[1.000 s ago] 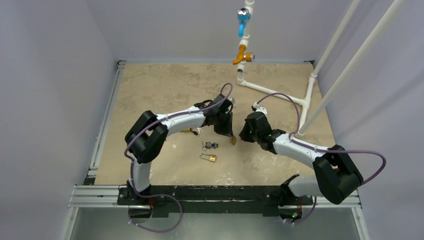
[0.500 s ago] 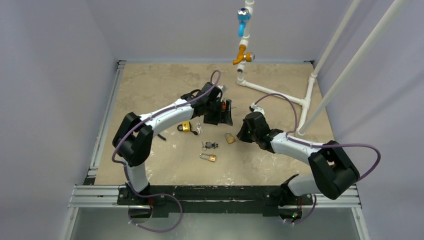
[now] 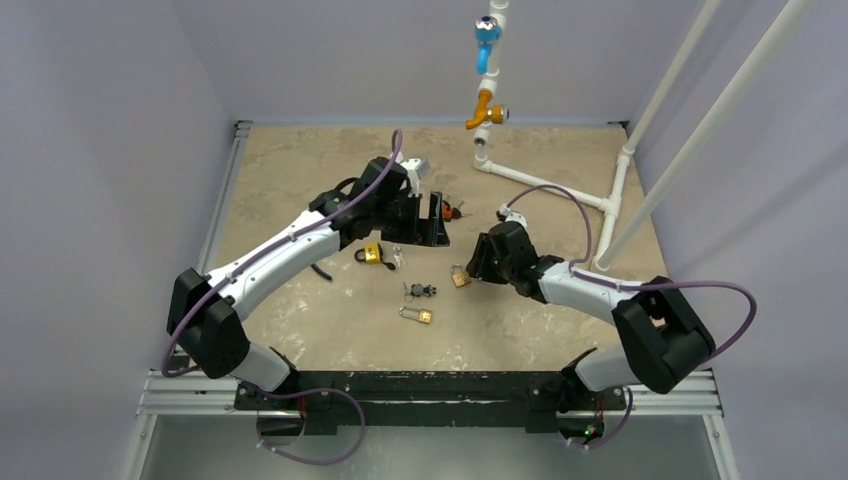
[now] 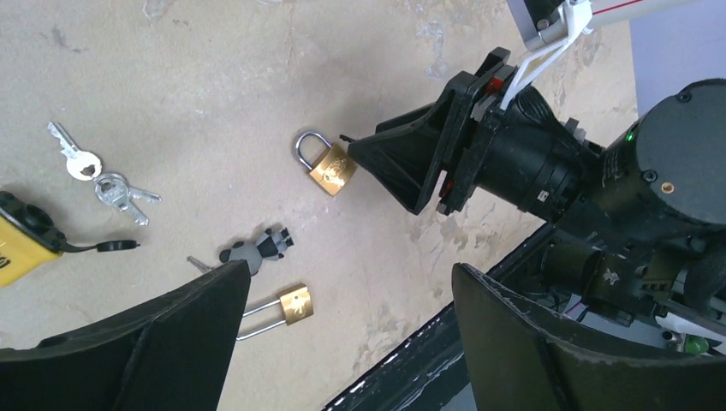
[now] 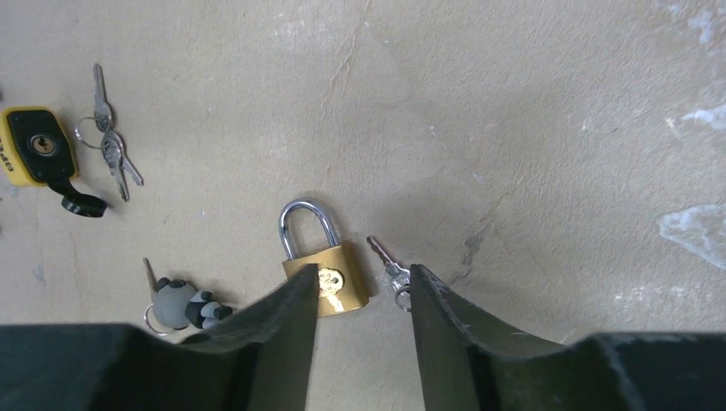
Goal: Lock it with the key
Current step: Place the key at the center of the board, then reset both arms
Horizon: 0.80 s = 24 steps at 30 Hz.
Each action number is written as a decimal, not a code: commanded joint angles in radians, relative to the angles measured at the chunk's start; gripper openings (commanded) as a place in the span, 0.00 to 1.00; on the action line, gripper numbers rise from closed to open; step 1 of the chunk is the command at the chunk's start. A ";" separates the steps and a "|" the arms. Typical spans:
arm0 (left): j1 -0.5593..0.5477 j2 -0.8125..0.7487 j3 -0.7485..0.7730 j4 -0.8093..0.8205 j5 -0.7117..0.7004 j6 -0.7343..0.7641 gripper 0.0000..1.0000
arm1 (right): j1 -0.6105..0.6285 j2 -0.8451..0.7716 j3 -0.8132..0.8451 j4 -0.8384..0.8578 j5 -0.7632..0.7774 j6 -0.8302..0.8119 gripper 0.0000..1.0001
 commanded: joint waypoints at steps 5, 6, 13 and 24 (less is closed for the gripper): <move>0.021 -0.149 0.001 -0.061 0.016 0.081 0.96 | -0.003 -0.106 0.095 -0.064 -0.001 -0.035 0.79; 0.023 -0.161 0.009 -0.075 0.011 0.092 0.98 | -0.002 -0.123 0.109 -0.078 0.000 -0.040 0.86; 0.043 -0.290 0.065 -0.149 -0.082 0.163 1.00 | -0.003 -0.266 0.247 -0.144 -0.042 -0.087 0.99; 0.047 -0.481 0.113 -0.255 -0.290 0.192 1.00 | -0.003 -0.460 0.386 -0.123 -0.092 -0.104 0.99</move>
